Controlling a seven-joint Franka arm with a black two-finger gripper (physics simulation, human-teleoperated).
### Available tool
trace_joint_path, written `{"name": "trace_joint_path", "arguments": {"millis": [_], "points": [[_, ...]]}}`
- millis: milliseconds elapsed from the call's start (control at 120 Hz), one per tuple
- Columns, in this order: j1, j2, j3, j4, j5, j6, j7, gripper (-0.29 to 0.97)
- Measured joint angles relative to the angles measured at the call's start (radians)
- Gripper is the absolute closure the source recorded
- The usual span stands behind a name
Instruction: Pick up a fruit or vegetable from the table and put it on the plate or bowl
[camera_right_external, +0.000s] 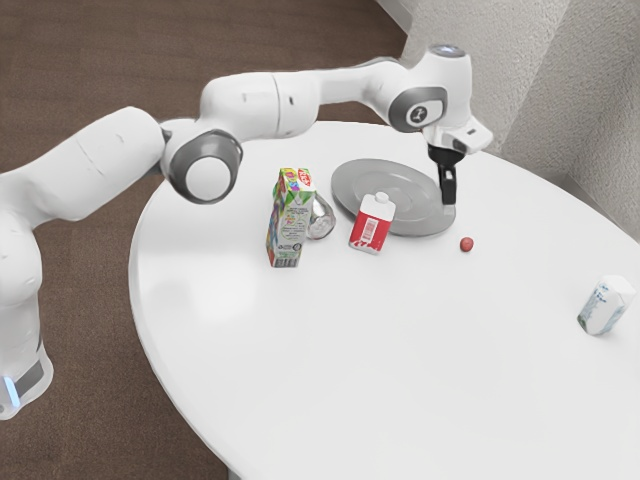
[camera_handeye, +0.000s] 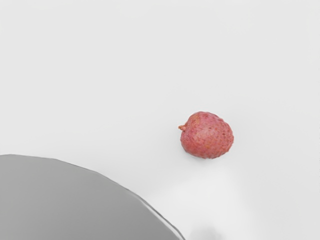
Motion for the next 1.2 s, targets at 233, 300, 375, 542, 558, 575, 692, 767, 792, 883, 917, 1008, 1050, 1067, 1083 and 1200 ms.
{"name": "trace_joint_path", "arguments": {"millis": [233, 300, 375, 542, 558, 575, 692, 767, 792, 883, 917, 1008, 1050, 1067, 1083, 1200], "points": [[0.033, 0.044, -0.101, -0.001, -0.001, 0.104, 0.023, 0.00], [0.036, 0.056, -0.122, -0.012, -0.001, 0.134, 0.026, 0.00], [0.040, 0.062, -0.128, -0.041, -0.002, 0.158, 0.026, 0.00], [0.048, 0.082, -0.137, -0.063, -0.004, 0.192, 0.021, 0.00], [0.048, 0.083, -0.144, -0.063, -0.003, 0.197, 0.020, 0.00], [0.048, 0.084, -0.150, -0.062, -0.003, 0.202, 0.020, 0.00], [0.050, 0.114, -0.174, -0.058, -0.003, 0.240, 0.018, 0.00], [0.052, 0.127, -0.183, -0.057, -0.002, 0.263, 0.018, 0.00], [0.053, 0.130, -0.185, -0.057, -0.002, 0.270, 0.017, 0.00], [0.055, 0.136, -0.192, -0.057, -0.002, 0.294, 0.016, 0.00], [0.055, 0.137, -0.193, -0.058, -0.002, 0.302, 0.016, 0.00], [0.055, 0.143, -0.195, -0.061, -0.002, 0.321, 0.014, 0.00], [0.055, 0.148, -0.195, -0.062, -0.002, 0.329, 0.013, 0.00], [0.055, 0.149, -0.195, -0.063, -0.002, 0.332, 0.013, 0.00], [0.055, 0.151, -0.195, -0.063, -0.002, 0.334, 0.013, 0.00], [0.055, 0.159, -0.196, -0.063, -0.002, 0.347, 0.011, 0.00]]}}
